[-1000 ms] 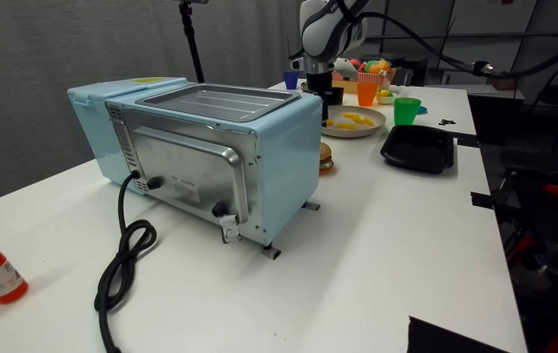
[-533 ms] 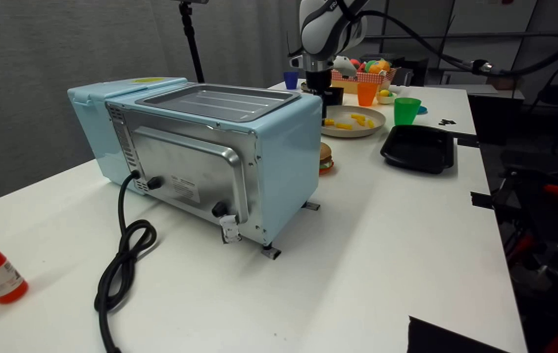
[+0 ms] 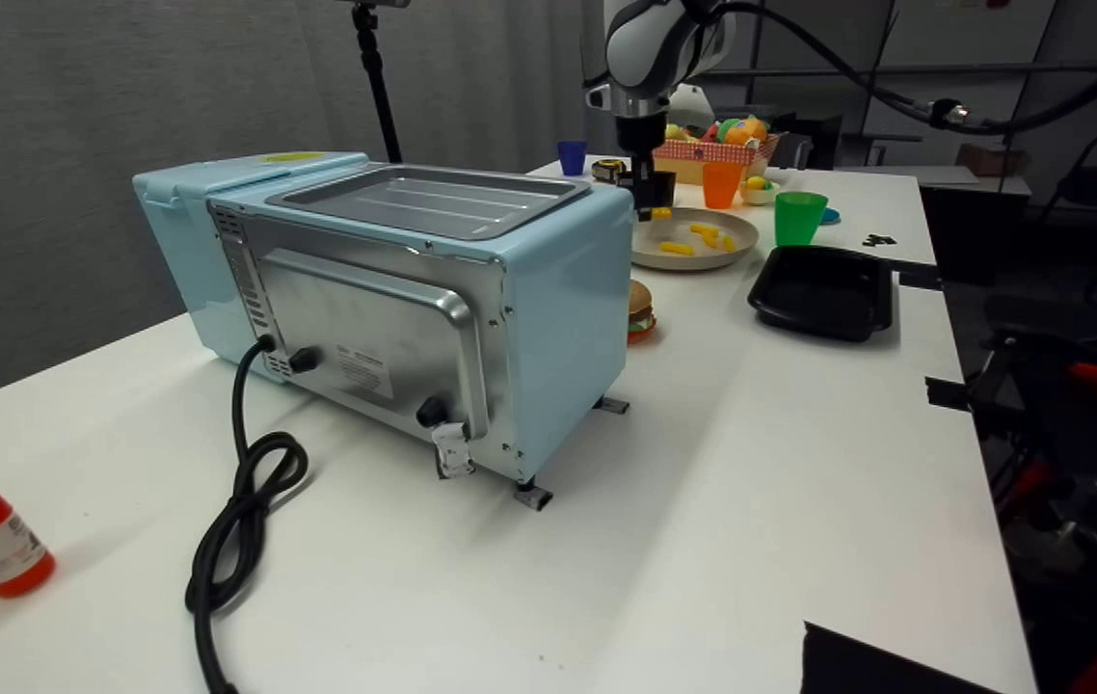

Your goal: Take the objects on the plate and put them in the bin

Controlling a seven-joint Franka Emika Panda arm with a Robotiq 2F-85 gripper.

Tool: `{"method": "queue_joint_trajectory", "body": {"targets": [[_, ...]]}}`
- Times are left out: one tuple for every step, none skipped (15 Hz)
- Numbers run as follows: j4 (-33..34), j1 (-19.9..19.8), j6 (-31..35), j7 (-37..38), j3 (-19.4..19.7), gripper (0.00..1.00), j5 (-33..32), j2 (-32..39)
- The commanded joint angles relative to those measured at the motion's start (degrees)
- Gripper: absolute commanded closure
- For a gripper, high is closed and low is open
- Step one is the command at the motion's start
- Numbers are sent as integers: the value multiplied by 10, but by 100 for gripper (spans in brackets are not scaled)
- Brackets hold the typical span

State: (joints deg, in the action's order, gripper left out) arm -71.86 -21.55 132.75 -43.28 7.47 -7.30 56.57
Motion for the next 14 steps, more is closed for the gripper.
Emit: {"method": "queue_joint_trajectory", "body": {"targets": [[-43,4,-16,16,24,92,-8,-54],[-55,5,-14,19,31,92,-7,-66],[-62,5,-12,15,34,92,-7,-75],[-68,6,-15,16,38,92,-6,-84],[-71,7,-14,16,42,92,-6,-91],[-68,-3,-14,23,30,92,-15,-96],[-61,-6,-4,26,29,92,-12,-96],[-52,-8,1,28,28,92,-10,-94],[-35,-10,9,35,28,92,-10,-84],[-23,-11,15,41,28,92,-9,-78],[-4,-12,20,48,28,92,-8,-66],[12,-13,24,56,28,92,-8,-57],[27,-14,27,64,28,92,-8,-48],[40,-14,30,73,29,92,-9,-39]]}}
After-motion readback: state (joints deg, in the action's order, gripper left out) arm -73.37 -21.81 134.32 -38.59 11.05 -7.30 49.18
